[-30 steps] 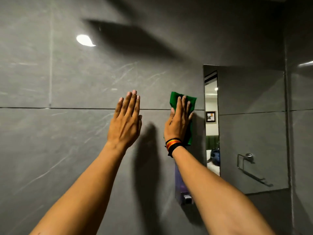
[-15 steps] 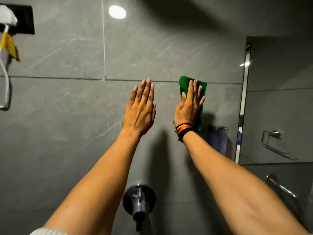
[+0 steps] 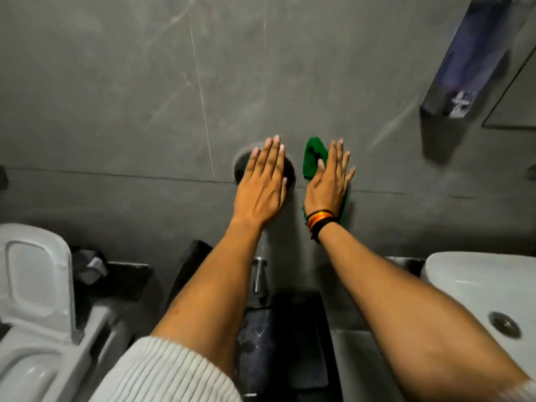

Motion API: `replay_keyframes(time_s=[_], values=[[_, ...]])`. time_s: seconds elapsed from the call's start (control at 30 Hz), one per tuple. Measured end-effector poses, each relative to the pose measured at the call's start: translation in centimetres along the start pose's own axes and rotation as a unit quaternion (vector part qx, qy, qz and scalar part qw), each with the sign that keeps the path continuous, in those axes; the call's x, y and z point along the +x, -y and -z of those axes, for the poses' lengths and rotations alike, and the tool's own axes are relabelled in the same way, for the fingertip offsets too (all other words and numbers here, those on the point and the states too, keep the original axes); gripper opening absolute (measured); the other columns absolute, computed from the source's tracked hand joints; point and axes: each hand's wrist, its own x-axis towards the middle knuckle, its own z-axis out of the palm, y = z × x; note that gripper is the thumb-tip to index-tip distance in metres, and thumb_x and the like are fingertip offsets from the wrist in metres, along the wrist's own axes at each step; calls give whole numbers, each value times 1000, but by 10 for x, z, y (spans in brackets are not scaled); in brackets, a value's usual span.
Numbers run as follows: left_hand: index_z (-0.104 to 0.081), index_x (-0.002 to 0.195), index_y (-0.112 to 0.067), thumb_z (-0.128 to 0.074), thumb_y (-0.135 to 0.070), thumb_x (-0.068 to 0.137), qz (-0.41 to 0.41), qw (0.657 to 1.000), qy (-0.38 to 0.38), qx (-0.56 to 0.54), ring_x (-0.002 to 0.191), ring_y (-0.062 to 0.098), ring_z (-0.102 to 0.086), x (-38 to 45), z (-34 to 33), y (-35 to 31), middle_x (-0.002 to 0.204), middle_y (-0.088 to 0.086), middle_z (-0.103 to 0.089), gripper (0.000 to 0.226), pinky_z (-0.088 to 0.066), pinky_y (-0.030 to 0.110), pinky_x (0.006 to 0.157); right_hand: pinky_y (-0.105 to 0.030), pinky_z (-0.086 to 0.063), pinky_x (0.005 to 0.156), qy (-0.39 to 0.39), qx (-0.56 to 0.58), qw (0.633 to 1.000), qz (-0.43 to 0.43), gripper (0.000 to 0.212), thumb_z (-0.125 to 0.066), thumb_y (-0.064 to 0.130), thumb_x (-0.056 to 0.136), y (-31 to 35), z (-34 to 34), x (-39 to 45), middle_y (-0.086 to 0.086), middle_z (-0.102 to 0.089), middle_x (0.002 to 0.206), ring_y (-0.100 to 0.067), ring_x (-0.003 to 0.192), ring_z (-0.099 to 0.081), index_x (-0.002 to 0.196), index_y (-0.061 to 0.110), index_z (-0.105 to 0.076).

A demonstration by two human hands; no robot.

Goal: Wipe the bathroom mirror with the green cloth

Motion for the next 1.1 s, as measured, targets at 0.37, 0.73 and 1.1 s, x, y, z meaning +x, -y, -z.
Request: replay_keyframes(time_s=[0.37, 0.73, 1.1], values=[[-19, 162, 1, -37, -29, 105, 3, 981, 172, -89, 160, 31, -9, -220, -194, -46, 172, 19, -12, 67, -11, 47, 131, -44, -2, 128, 161, -95, 976, -112, 50, -34, 15, 108, -198, -81, -203, -1, -19, 167, -23, 157, -12, 157, 14, -26], [-10, 164, -3, -25, -32, 108, 56, 949, 285, -120, 161, 28, 1, -317, -313, -77, 173, 15, -3, 64, -8, 46, 131, -56, -8, 126, 296, -218, 922, -125, 55, -40, 6, 104, -322, -122, -316, -7, -19, 167, -33, 155, -15, 157, 11, -28], [-13, 163, -2, -22, -33, 107, 56, 939, 325, -98, 161, 30, -3, -370, -326, -78, 173, 16, -5, 64, -11, 47, 131, -52, 2, 127, 482, -278, 828, -61, 73, -12, 56, 102, -345, -131, -395, -7, 2, 170, -26, 157, 3, 161, 15, -2]])
